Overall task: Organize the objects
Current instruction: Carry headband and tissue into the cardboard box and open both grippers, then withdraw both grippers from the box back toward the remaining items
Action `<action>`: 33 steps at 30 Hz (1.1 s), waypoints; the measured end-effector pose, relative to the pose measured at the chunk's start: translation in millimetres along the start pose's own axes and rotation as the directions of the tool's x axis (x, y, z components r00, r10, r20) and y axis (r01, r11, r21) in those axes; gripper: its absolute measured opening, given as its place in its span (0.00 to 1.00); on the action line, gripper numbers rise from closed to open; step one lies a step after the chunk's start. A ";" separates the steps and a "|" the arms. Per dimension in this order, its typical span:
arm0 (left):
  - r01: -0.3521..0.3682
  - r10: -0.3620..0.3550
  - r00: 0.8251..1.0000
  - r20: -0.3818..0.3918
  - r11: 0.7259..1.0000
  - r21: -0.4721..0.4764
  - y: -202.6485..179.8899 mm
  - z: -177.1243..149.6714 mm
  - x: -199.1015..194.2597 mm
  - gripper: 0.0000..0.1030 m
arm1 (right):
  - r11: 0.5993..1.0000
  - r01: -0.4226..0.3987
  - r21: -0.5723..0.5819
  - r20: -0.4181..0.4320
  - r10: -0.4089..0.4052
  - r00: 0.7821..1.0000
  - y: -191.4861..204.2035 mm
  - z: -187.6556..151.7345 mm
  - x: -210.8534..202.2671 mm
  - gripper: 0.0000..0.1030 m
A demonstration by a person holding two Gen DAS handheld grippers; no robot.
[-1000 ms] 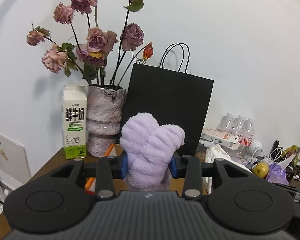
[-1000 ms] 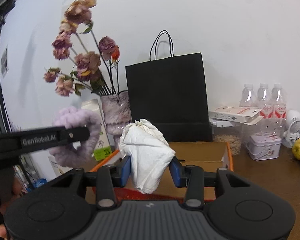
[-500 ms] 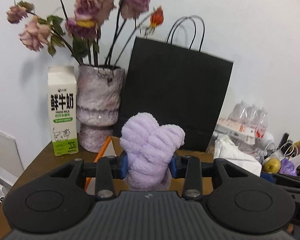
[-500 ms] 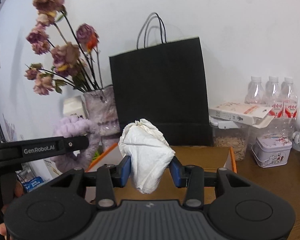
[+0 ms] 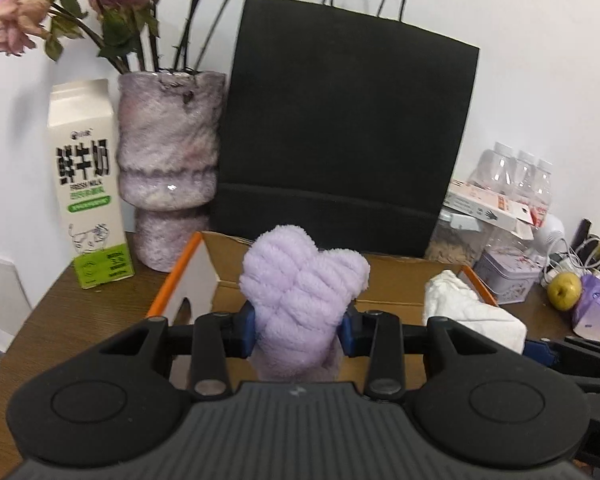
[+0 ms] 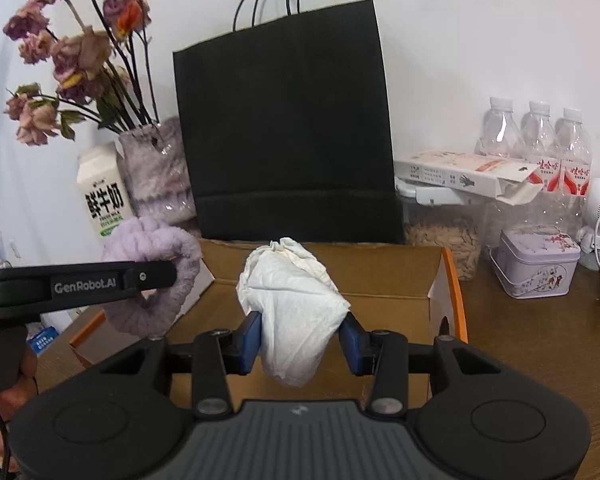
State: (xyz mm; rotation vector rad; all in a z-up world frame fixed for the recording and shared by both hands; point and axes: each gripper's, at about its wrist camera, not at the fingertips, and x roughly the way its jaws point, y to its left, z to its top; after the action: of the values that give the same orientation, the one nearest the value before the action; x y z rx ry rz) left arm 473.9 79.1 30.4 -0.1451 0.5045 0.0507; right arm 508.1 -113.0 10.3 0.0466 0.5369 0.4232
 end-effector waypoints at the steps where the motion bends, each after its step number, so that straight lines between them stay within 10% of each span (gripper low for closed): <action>1: -0.003 0.003 1.000 -0.001 1.000 0.002 -0.3 -0.5 1.1 0.38 | 1.000 0.004 -0.001 -0.005 -0.004 1.000 0.1 0.0 1.0 0.41; 5: 0.000 0.000 1.000 0.010 1.000 -0.001 0.0 -0.5 0.9 0.49 | 0.999 0.037 -0.017 -0.023 -0.037 0.999 2.4 -1.8 4.0 0.63; 9: 0.000 0.001 0.999 0.036 1.000 -0.015 0.2 0.3 -2.0 1.00 | 0.998 0.067 -0.015 -0.032 -0.067 0.997 2.2 -2.1 6.0 0.95; 33: -0.015 0.015 0.987 0.157 1.000 0.000 -9.5 -2.9 -73.4 1.00 | 0.997 0.060 -0.051 0.073 -0.056 0.996 18.9 0.4 -52.0 1.00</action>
State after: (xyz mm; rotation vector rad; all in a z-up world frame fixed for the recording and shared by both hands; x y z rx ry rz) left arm 409.2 68.4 64.6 -0.1347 0.3481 0.0761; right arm 460.8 -116.7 38.8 -0.0047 0.4549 0.3771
